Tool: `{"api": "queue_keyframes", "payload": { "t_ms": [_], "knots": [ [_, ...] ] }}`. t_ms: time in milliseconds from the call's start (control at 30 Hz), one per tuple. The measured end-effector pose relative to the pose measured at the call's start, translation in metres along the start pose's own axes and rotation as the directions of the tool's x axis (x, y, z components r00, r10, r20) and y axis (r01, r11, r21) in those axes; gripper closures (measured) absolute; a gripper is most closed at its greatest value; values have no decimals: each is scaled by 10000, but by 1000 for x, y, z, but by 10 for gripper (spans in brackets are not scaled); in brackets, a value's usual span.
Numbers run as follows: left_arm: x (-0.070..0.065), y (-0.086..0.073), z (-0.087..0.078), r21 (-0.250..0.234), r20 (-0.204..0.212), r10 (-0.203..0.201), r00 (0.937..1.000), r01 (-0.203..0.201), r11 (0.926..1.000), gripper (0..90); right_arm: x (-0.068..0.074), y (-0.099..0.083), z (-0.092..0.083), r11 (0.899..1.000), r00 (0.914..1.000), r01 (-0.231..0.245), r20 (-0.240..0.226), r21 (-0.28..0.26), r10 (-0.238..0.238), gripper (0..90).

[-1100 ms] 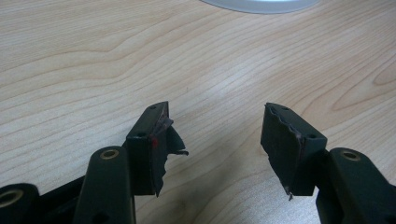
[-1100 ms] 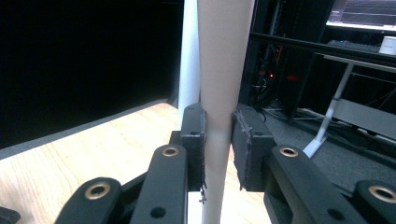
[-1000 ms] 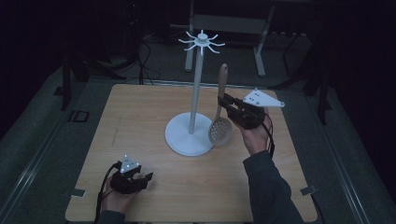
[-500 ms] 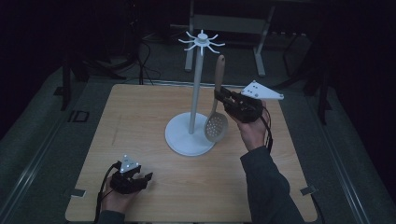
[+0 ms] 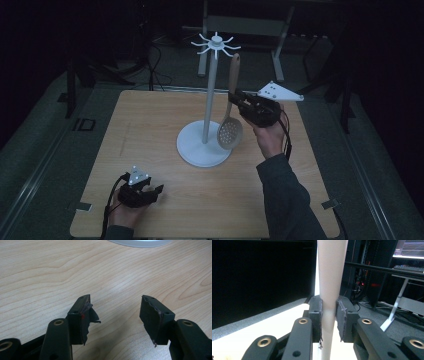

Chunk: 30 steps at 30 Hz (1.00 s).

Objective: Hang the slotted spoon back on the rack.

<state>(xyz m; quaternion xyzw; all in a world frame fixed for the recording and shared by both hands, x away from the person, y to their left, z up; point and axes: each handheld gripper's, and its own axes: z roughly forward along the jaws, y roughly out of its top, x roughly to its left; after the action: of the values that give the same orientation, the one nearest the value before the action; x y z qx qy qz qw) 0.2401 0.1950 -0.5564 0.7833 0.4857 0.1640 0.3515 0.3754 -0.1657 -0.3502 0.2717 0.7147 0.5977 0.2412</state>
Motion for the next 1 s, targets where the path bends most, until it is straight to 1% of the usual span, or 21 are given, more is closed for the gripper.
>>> {"api": "queue_keyframes", "payload": {
  "t_ms": [533,1000],
  "knots": [
    [0,0,0,12,22,12,10000,-12,10000,428,0,4,9,9999,9999,-65,-135,121,67,755],
    [1,0,0,-13,14,-21,10000,22,10000,428,2,5,18,9994,9998,-153,-134,302,158,755]
  ]
}}
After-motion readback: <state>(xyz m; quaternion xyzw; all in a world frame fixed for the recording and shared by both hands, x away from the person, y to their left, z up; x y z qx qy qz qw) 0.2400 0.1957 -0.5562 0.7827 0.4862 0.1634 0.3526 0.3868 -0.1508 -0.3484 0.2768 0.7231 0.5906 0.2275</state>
